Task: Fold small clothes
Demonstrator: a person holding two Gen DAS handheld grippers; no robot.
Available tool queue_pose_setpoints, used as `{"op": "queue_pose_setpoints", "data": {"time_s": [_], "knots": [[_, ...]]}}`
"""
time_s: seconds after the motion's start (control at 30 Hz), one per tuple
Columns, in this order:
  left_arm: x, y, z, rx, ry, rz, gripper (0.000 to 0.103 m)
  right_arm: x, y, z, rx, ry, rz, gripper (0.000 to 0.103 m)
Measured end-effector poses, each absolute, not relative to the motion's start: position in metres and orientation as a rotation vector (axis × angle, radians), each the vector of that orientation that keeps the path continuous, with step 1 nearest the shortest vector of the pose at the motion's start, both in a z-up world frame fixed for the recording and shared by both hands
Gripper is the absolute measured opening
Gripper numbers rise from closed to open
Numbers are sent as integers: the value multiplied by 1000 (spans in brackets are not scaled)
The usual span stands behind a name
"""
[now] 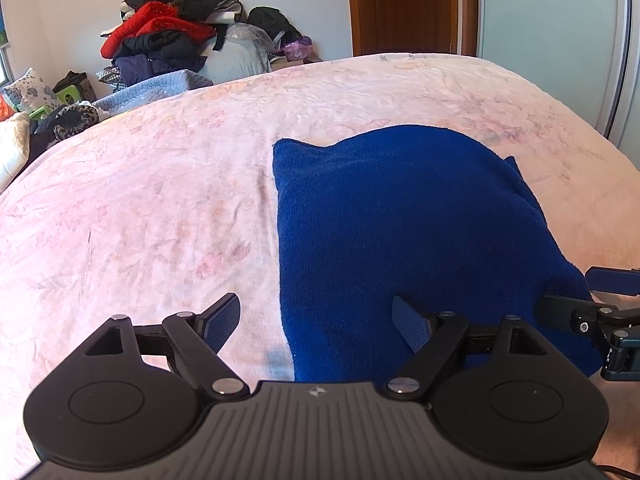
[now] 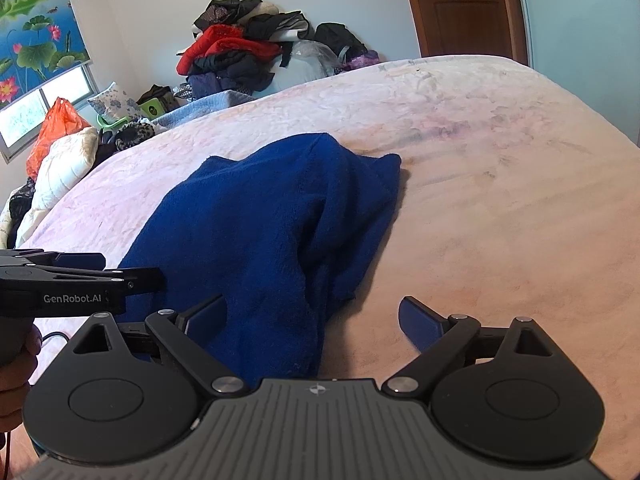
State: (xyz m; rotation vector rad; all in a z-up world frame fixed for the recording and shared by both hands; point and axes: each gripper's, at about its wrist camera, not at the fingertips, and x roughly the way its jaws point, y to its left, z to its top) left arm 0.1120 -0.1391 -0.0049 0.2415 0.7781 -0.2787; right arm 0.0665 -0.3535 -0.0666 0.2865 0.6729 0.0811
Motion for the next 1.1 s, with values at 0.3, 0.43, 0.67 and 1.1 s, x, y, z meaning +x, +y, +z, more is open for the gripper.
{"op": "queue_pose_setpoints", "data": {"time_s": [0.3, 0.43, 0.67, 1.1], "knots": [[122, -130, -5, 191, 785, -321, 87, 69, -356, -69, 295, 675, 80, 94], [140, -114, -3, 75, 807, -361, 88, 76, -361, -71, 311, 680, 85, 95], [198, -84, -13, -221, 940, -447, 89, 104, -379, -75, 406, 672, 140, 97], [266, -84, -43, -531, 1023, -602, 88, 197, -406, -94, 716, 652, 407, 88]]}}
